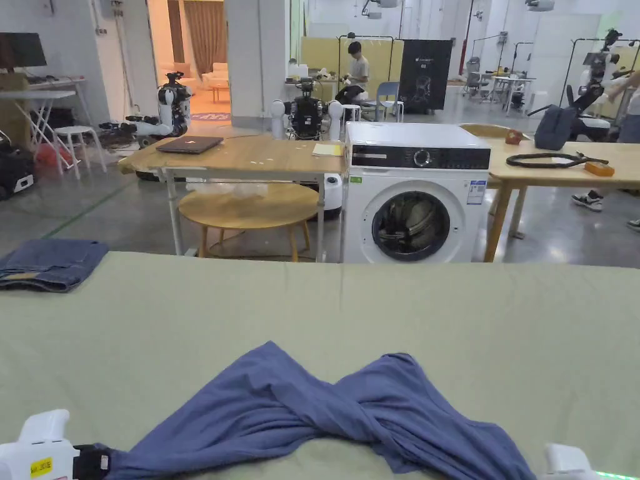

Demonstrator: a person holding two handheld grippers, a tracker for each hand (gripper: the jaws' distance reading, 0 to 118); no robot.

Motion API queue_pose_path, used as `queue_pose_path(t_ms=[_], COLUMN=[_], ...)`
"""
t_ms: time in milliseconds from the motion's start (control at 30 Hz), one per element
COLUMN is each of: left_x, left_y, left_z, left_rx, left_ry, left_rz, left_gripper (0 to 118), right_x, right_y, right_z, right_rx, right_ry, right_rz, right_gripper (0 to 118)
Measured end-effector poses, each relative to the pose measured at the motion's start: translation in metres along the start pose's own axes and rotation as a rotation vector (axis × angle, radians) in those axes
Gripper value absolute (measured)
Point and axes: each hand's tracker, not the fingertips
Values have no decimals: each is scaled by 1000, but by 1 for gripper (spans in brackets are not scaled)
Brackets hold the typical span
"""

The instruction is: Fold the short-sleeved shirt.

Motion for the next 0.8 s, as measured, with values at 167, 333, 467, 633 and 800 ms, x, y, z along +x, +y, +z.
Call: queue_pose_path(t_ms=[167, 333, 467, 633, 800], left_x=[-6, -21, -38, -45, -51], left_y=[-44, -91, -140, -185, -197], left_z=[58, 96, 122, 142, 139], left_rx=[-6, -62, -108, -121, -119], left_ry=[-38, -59, -61, -99, -112], left_rz=[11, -33, -11, 79, 119], left_gripper=[0, 0, 0, 0, 63], right_x=[31, 67, 86, 99, 88], right_y=[-51, -108, -159, -193, -197], right_z=[65, 94, 113, 118, 132], right_rx=[17, -29, -71, -89, -57], right_ry=[33, 51, 70, 85, 85], right_rz=[-34, -52, -109, -119, -125], right_gripper=[0, 0, 0, 0, 28])
